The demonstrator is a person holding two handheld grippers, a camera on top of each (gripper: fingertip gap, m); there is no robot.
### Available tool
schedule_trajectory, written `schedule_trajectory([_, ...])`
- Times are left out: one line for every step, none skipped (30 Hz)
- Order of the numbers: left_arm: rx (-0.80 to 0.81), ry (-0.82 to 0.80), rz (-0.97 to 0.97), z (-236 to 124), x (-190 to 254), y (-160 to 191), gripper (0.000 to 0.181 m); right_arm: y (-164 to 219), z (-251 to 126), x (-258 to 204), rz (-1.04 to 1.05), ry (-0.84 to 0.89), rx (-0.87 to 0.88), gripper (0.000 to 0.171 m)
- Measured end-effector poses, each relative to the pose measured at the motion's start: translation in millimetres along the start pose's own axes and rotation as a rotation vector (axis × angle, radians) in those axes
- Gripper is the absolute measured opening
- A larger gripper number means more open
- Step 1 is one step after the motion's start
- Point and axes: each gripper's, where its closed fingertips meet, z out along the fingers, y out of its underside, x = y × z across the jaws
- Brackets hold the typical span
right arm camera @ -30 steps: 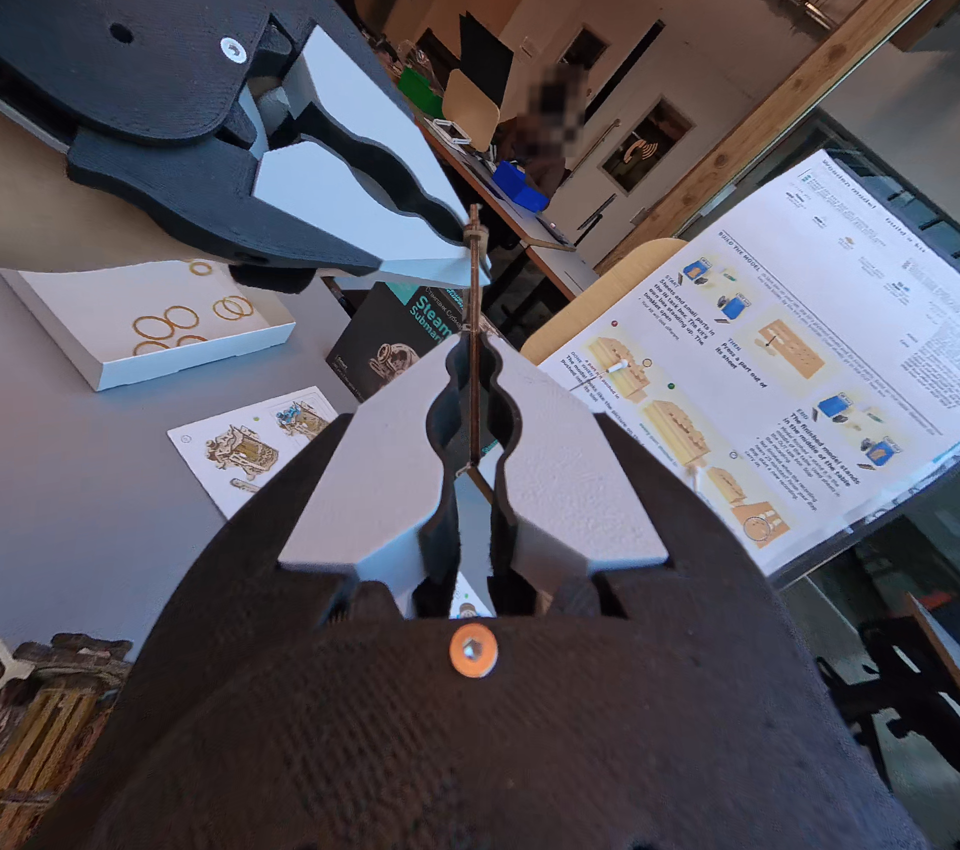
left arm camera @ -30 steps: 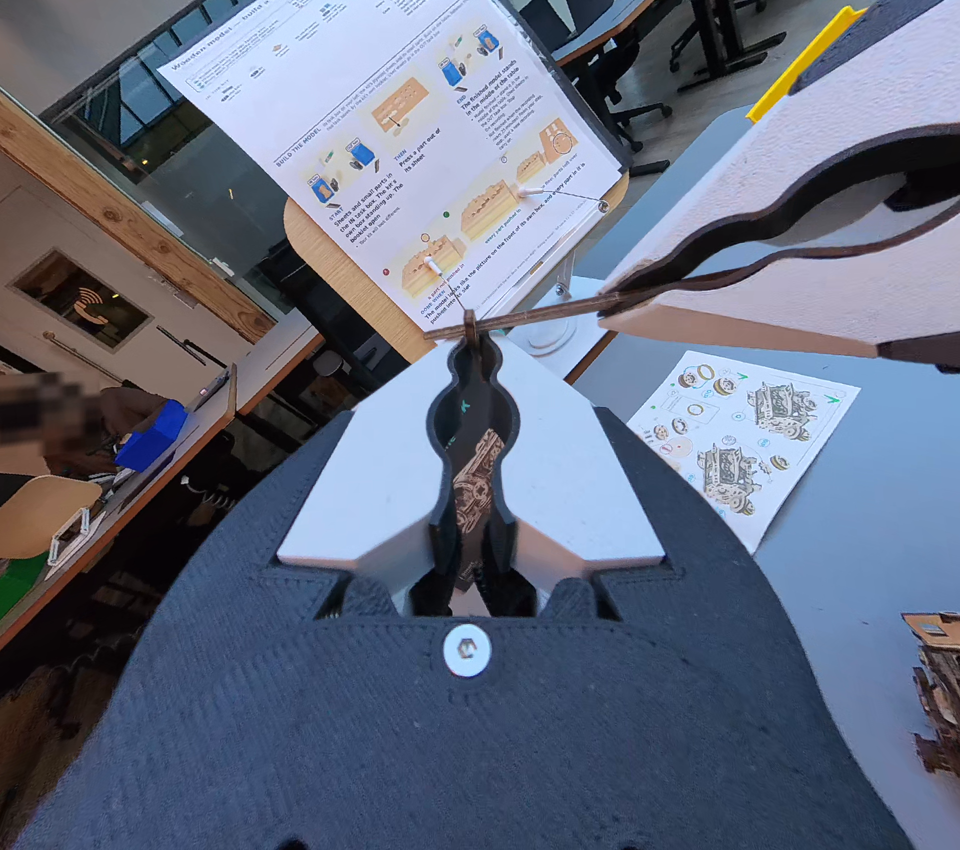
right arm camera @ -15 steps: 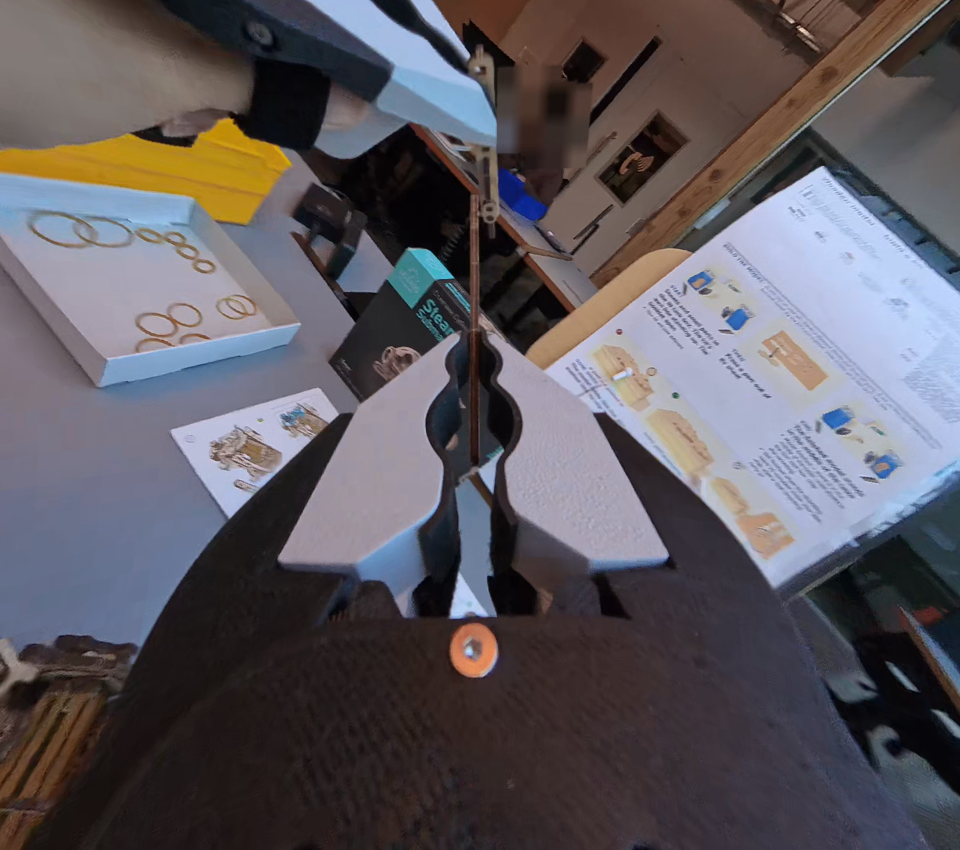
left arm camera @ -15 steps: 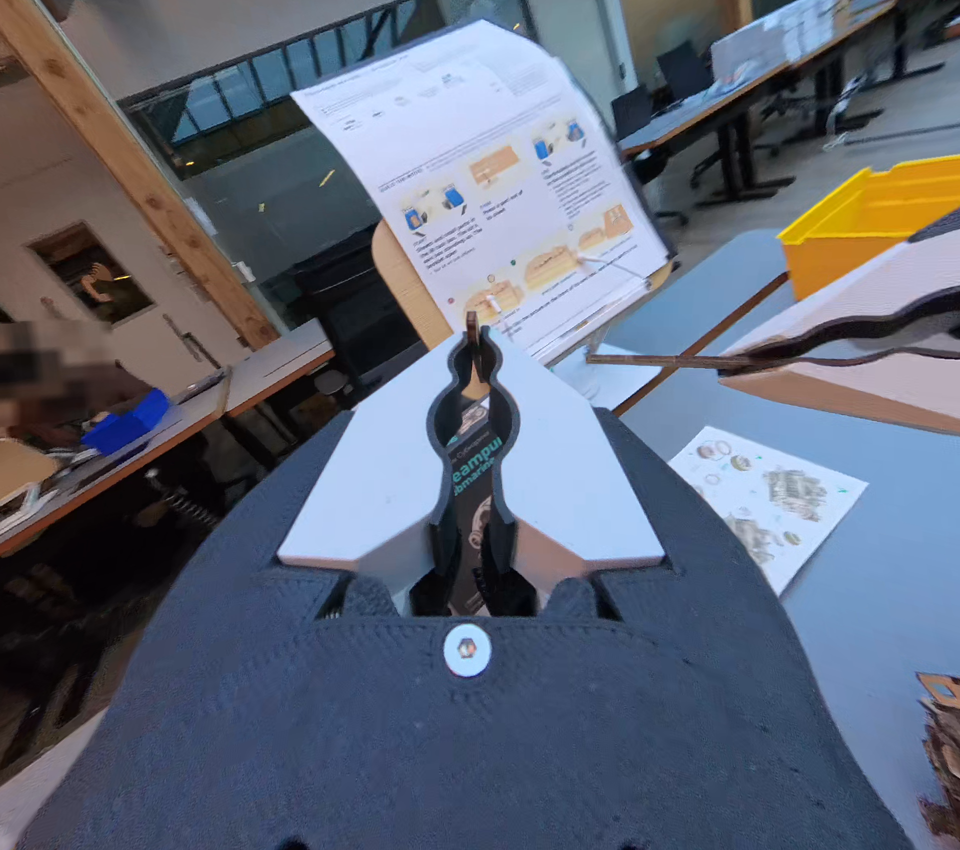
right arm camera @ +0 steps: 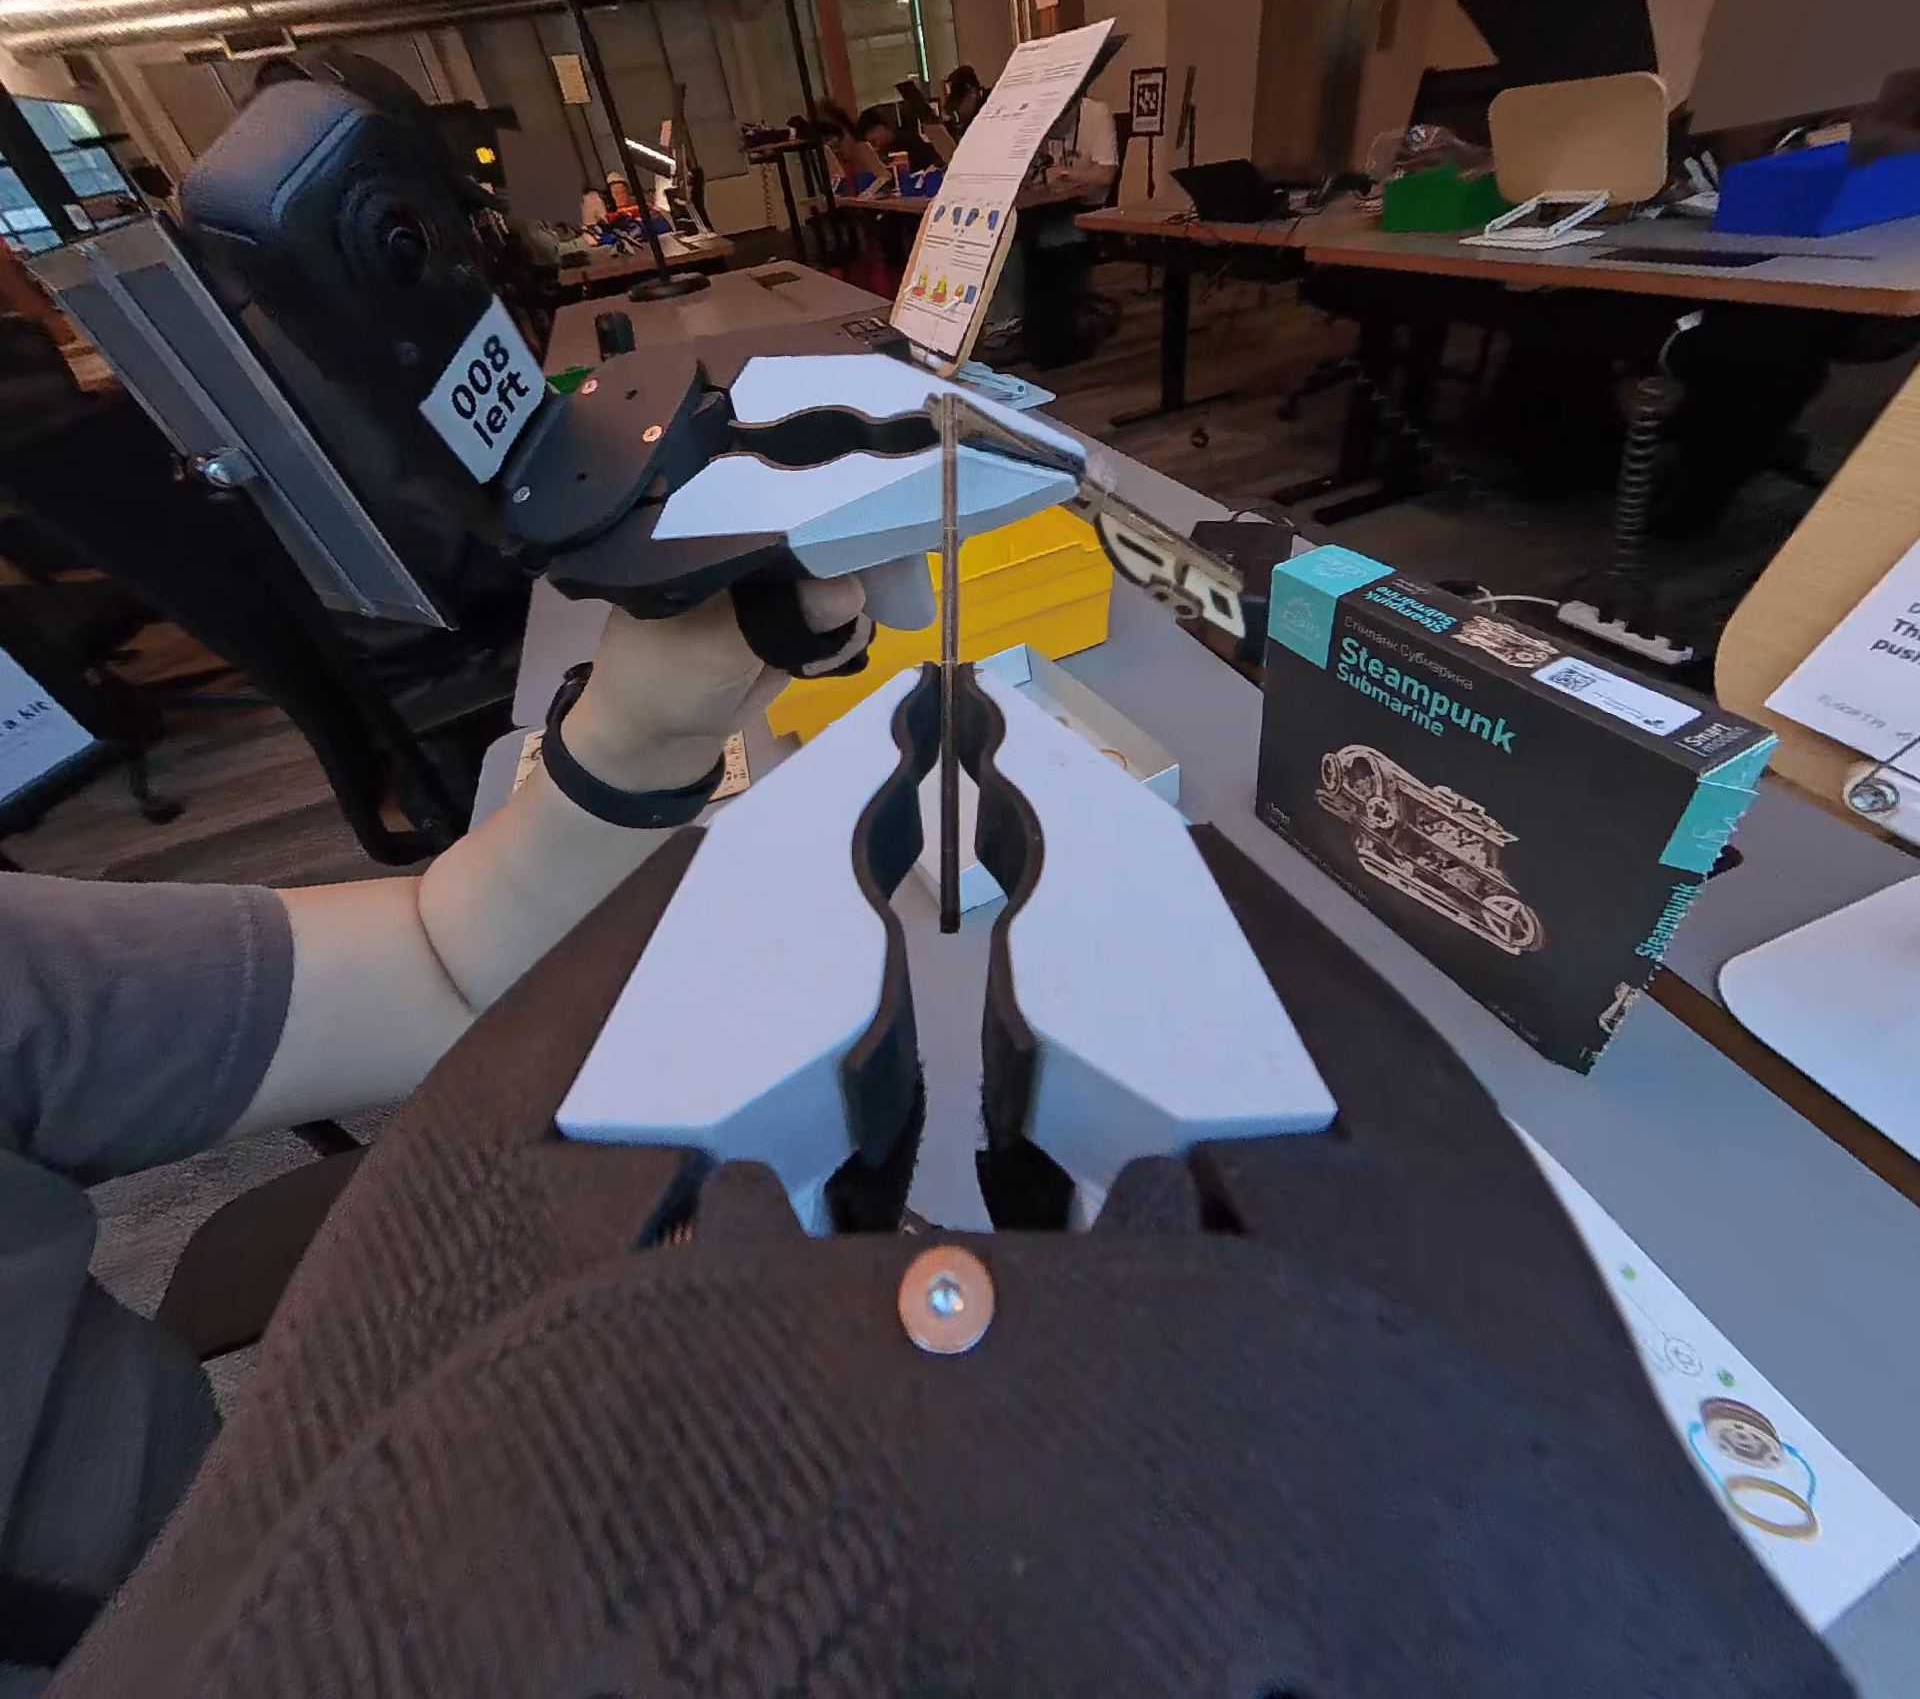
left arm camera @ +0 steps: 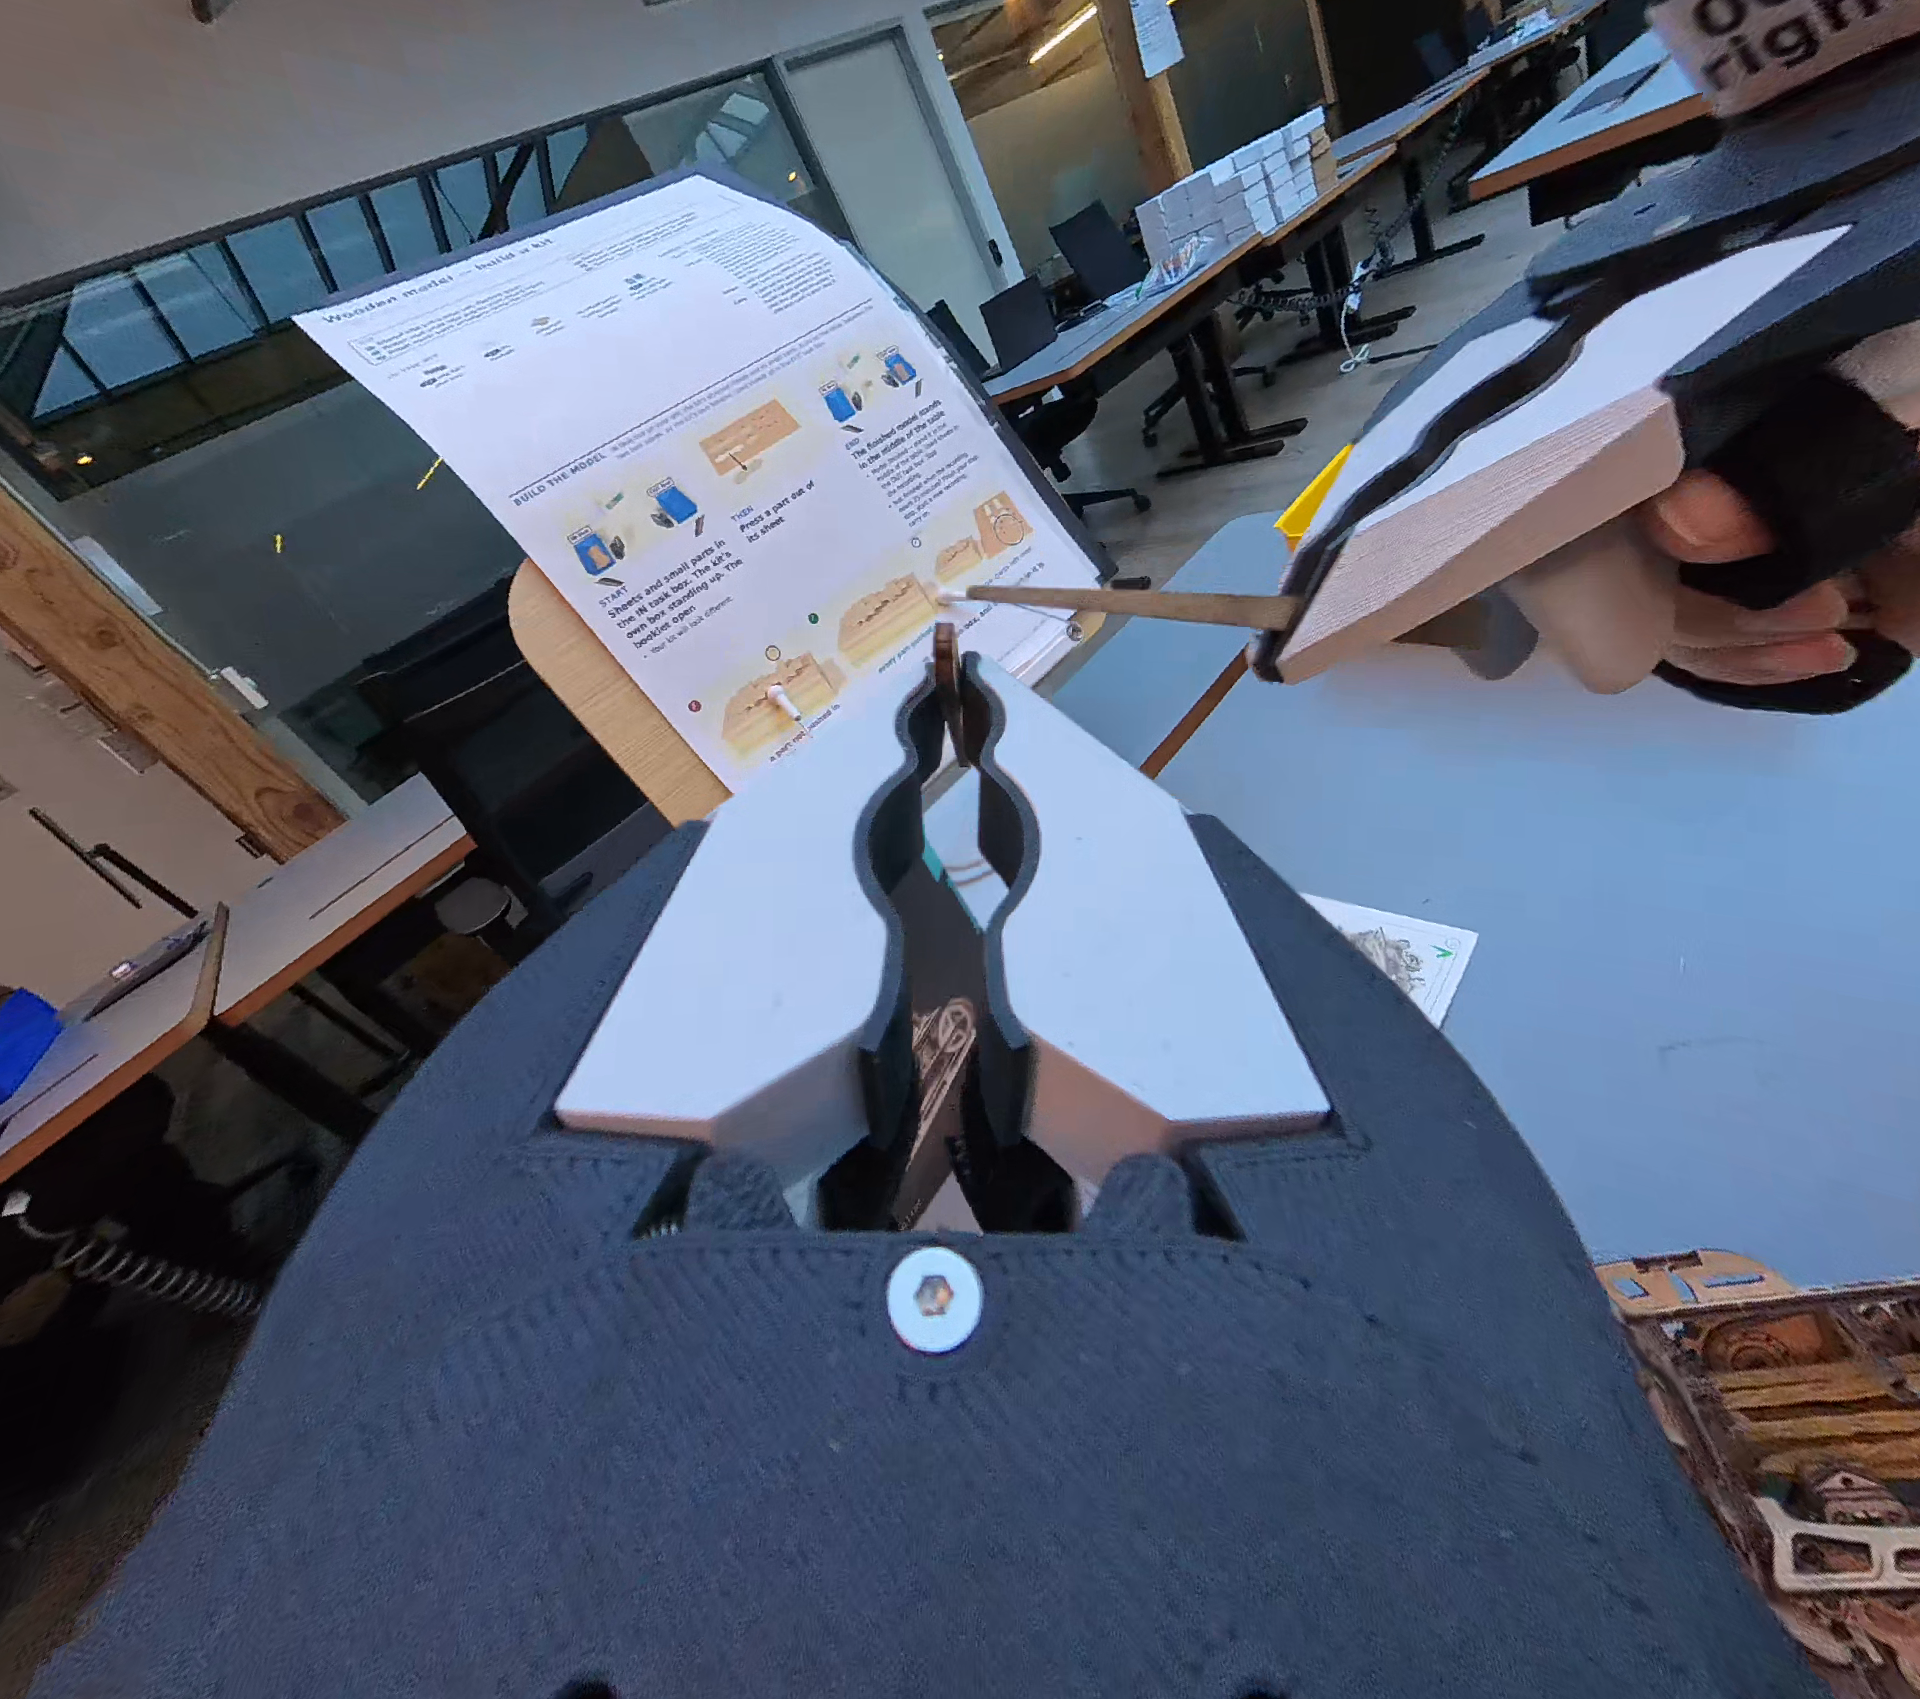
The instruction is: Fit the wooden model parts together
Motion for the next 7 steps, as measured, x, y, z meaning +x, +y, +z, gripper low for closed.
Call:
schedule_trajectory([0.009, 0.004, 0.007, 0.3, 1.8, -1.3, 0.000, 1.7, 0.8, 1.3, 0.009, -0.005, -0.005, 0.001])
schedule_trajectory([0.014, 0.001, 0.016, 0.8, 2.5, -1.9, 0.000, 3.7, 1.6, 0.9, 0.025, -0.021, -0.013, 0.001])
schedule_trajectory([0.018, -0.003, 0.023, 0.9, 2.9, -2.5, 0.000, 5.1, 2.2, -0.1, 0.048, -0.043, -0.019, 0.001])
schedule_trajectory([0.022, -0.004, 0.028, 1.0, 3.4, -2.9, 0.000, 6.0, 2.6, -0.7, 0.068, -0.060, -0.021, 0.001])
schedule_trajectory([0.023, -0.005, 0.030, 1.2, 3.7, -3.1, 0.000, 6.4, 2.8, -0.9, 0.084, -0.072, -0.020, 0.001])
schedule_trajectory([0.025, -0.002, 0.035, 1.3, 4.4, -3.2, 0.000, 6.4, 3.0, -1.4, 0.098, -0.085, -0.018, 0.001])
schedule_trajectory([0.025, -0.004, 0.045, 1.3, 4.5, -3.1, 0.000, 6.7, 3.2, -1.9, 0.108, -0.095, -0.018, 0.001])
